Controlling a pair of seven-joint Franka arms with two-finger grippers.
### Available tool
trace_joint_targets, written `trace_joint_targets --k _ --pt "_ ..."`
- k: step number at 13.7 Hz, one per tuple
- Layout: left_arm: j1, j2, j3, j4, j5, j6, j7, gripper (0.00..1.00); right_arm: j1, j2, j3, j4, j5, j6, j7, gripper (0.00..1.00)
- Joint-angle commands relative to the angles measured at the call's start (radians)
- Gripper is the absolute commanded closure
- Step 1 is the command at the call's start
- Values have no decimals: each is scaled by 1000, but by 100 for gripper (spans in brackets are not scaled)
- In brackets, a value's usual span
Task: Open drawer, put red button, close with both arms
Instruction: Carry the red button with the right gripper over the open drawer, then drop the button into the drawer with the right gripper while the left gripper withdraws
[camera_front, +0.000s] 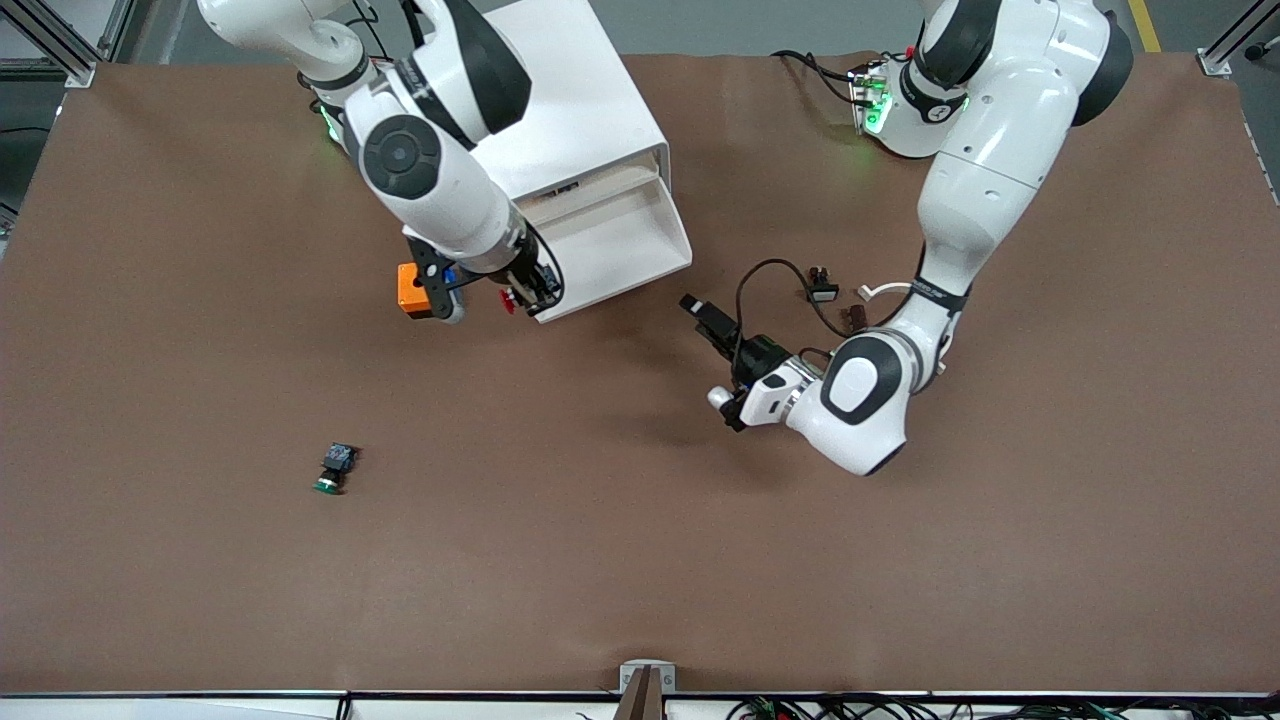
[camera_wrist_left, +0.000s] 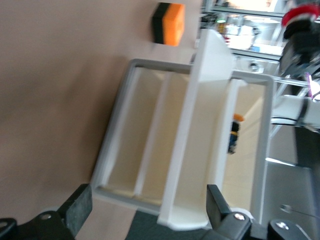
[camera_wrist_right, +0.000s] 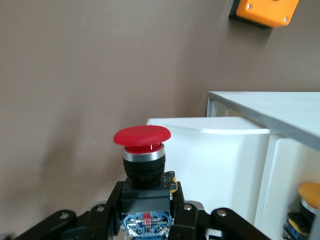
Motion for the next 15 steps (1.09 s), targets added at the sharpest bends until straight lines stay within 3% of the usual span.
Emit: trace_joint_targets --k 1,11,14,15 --pt "31 -21 1 37 136 -10 -67 0 56 -47 -10 -120 16 72 15 99" --pt "40 -31 76 137 497 21 -96 0 159 42 -11 -137 16 210 167 98" --pt "17 -41 80 139 552 77 -165 0 166 62 -11 -135 15 220 167 89" --pt "0 -46 77 139 587 96 -214 0 166 68 -11 -132 15 220 169 81"
